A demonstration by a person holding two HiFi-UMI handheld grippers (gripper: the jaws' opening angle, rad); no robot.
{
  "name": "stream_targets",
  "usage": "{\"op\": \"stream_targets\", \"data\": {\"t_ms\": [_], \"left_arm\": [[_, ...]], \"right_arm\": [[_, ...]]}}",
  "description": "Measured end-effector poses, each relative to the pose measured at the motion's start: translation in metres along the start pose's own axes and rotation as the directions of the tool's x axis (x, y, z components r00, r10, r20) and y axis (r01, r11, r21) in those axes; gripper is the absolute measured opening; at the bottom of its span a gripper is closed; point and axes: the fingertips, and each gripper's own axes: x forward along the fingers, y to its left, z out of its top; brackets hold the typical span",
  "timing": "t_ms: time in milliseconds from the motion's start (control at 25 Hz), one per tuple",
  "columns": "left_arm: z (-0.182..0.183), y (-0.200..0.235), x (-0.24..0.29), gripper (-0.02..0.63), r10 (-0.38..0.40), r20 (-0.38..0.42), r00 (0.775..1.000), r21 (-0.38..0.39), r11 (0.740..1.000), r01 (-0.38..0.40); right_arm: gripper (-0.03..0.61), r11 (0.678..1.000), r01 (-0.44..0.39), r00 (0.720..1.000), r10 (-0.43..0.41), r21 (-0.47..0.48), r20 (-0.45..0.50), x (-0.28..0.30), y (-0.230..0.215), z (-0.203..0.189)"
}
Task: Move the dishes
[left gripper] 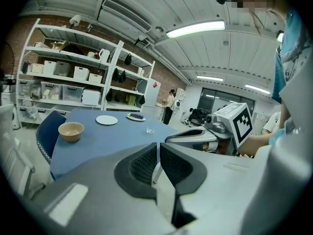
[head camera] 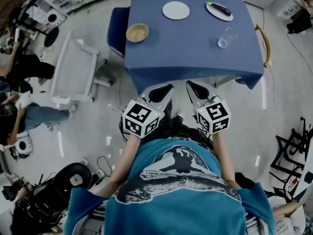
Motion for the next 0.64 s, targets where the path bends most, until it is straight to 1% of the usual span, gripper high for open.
{"op": "stream_targets", "data": {"t_ms": [640], "left_arm": [[-0.0069,-0.0038,0.0001,0.034,-0.012,-0.003,1.000,0.004,1.000,0.012]], "right_arm": [[0.002,1.000,-0.009,1.000,0.008,-0.010,-0.014,0.0021,0.0054,-0.0072]]}}
